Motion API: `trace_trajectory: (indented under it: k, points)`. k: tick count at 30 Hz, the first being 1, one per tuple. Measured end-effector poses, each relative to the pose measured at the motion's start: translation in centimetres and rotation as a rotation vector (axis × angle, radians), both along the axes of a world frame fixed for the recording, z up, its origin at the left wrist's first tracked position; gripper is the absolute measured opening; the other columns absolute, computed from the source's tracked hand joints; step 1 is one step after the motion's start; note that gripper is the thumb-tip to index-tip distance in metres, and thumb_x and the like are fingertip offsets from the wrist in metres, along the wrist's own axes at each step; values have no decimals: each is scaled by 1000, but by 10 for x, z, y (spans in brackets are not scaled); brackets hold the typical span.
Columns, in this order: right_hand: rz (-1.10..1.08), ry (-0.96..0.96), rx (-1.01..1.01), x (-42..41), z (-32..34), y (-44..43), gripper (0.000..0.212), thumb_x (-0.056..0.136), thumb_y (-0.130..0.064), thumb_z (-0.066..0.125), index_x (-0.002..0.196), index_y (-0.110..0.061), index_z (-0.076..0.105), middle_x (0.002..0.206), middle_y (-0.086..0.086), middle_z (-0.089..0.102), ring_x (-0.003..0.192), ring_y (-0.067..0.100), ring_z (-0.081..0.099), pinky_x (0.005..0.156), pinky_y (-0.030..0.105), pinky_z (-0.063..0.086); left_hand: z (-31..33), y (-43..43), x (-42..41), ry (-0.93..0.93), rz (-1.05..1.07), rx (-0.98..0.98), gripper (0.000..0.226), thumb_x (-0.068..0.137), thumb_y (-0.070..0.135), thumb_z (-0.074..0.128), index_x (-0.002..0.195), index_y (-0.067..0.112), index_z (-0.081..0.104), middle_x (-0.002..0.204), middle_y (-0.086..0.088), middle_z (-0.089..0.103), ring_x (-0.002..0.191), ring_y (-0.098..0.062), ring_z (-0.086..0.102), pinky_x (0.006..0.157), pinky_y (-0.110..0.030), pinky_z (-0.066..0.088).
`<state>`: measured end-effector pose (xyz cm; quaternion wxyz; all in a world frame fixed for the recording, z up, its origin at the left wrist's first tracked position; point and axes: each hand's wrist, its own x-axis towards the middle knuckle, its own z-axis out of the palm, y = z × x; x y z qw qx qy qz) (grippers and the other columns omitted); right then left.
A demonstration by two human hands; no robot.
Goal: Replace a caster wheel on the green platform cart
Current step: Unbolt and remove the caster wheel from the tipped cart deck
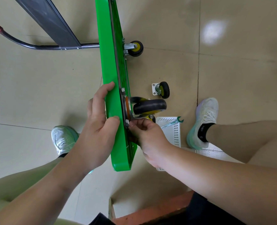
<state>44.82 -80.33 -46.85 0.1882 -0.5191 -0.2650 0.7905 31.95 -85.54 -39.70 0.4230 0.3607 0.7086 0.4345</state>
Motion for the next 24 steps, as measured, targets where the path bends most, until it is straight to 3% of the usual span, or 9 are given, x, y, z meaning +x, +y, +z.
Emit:
trace_trajectory:
  k: [8, 11, 17, 19, 24]
  points:
    - [-3, -182, 56, 4, -12, -1, 16, 97, -4, 61, 103, -16, 70, 104, 10, 74, 98, 24, 67, 99, 44, 54, 1, 0, 0, -14, -3, -6, 70, 75, 35, 45, 138, 62, 36, 143, 7, 44, 120, -32, 55, 100, -69, 46]
    - [-22, -283, 39, 18, -27, 2, 9, 95, -7, 65, 97, -15, 69, 96, 8, 72, 87, 23, 66, 93, 44, 55, 1, 0, 0, -22, -7, -2, 69, 75, 37, 45, 138, 63, 35, 141, 8, 44, 120, -32, 55, 99, -68, 48]
    - [24, -655, -20, 67, -86, 33, 5, 93, -20, 69, 97, -22, 70, 89, 2, 74, 80, 20, 70, 76, 32, 55, -2, -2, -1, -48, -5, 2, 71, 74, 39, 46, 139, 63, 35, 144, 5, 43, 118, -38, 55, 99, -71, 46]
    - [55, -745, -93, 80, -110, 39, 6, 90, -21, 70, 86, -25, 69, 87, 1, 74, 85, 23, 72, 77, 38, 56, -3, -2, -2, -47, -8, 0, 71, 74, 40, 46, 139, 65, 34, 144, 4, 43, 119, -39, 55, 100, -72, 45]
    - [78, -827, -110, 101, -172, 29, 20, 85, -12, 69, 73, -26, 63, 107, 4, 73, 102, 34, 70, 88, 49, 59, -4, -2, -2, -63, 6, -4, 71, 74, 40, 46, 138, 67, 33, 146, 4, 43, 123, -43, 55, 100, -72, 45]
